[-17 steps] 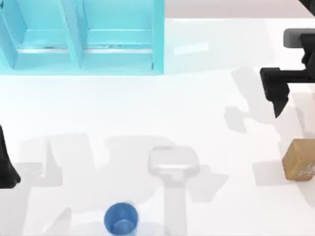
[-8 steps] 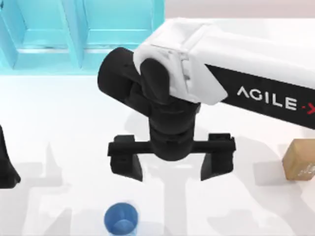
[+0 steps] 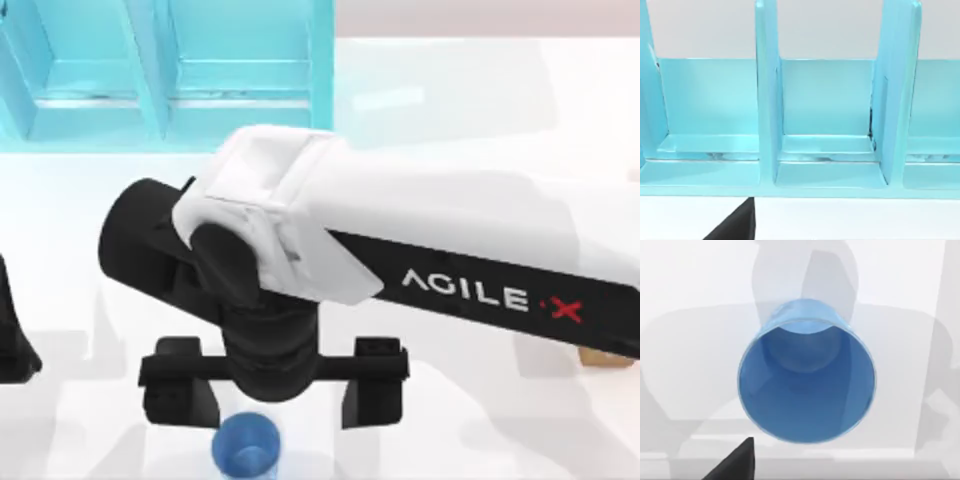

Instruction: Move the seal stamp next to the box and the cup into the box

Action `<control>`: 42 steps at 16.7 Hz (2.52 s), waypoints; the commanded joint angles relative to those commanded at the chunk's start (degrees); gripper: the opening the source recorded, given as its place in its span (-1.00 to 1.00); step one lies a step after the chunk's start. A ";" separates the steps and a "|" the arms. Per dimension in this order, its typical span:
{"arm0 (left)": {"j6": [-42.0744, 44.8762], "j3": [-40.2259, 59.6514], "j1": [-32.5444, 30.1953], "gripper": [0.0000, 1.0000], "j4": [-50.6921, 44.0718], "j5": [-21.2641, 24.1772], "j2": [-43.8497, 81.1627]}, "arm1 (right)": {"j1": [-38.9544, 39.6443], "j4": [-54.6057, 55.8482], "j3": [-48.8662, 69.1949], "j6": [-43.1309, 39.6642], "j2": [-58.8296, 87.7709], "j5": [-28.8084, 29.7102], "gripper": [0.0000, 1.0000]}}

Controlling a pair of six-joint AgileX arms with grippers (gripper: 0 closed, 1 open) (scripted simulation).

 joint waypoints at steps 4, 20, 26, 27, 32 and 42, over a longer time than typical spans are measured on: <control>0.00 0.00 0.00 1.00 0.00 0.00 0.00 | -0.12 2.19 -2.08 -0.10 0.25 0.00 1.00; 0.00 0.00 0.00 1.00 0.00 0.00 0.00 | 0.12 16.47 -12.81 0.16 3.66 0.03 0.25; 0.00 0.00 0.00 1.00 0.00 0.00 0.00 | 0.12 16.47 -12.81 0.16 3.66 0.03 -0.66; 0.00 0.00 0.00 1.00 0.00 0.00 0.00 | 0.12 16.47 -12.81 0.16 3.66 0.03 -0.81; 0.00 0.00 0.00 1.00 0.00 0.00 0.00 | 0.12 16.47 -12.81 0.16 3.66 0.03 -1.00; 0.00 0.00 0.00 1.00 0.00 0.00 0.00 | -2.29 12.79 -15.48 -1.89 -2.61 0.02 -1.00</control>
